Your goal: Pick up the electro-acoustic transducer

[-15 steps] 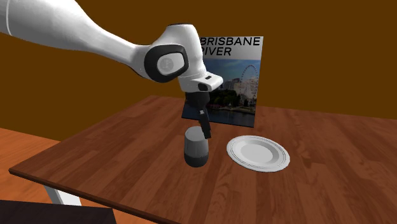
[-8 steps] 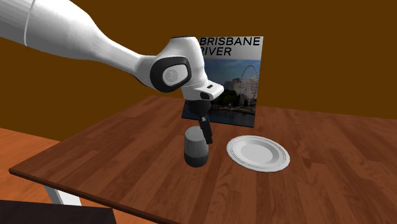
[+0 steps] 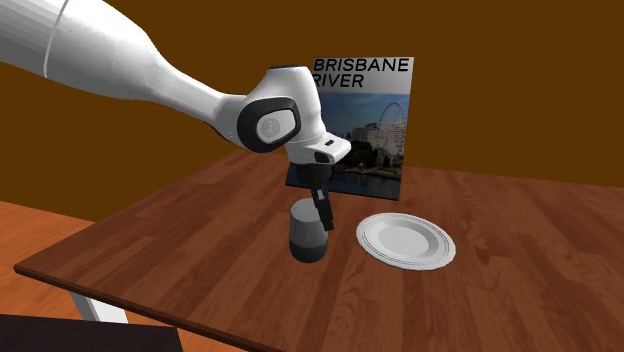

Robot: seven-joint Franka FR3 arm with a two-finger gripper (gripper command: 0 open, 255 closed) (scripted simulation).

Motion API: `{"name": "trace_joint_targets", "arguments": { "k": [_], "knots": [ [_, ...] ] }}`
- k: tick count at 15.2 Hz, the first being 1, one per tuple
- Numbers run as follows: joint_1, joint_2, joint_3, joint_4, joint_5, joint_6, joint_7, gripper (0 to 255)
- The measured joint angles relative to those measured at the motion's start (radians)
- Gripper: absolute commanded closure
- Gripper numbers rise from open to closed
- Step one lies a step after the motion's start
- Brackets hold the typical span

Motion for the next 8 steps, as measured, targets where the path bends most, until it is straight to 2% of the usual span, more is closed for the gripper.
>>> {"name": "trace_joint_targets", "arguments": {
  "k": [8],
  "knots": [
    [-0.002, -0.009, 0.003, 0.011, 0.007, -0.023, -0.006, 255]
  ]
}}
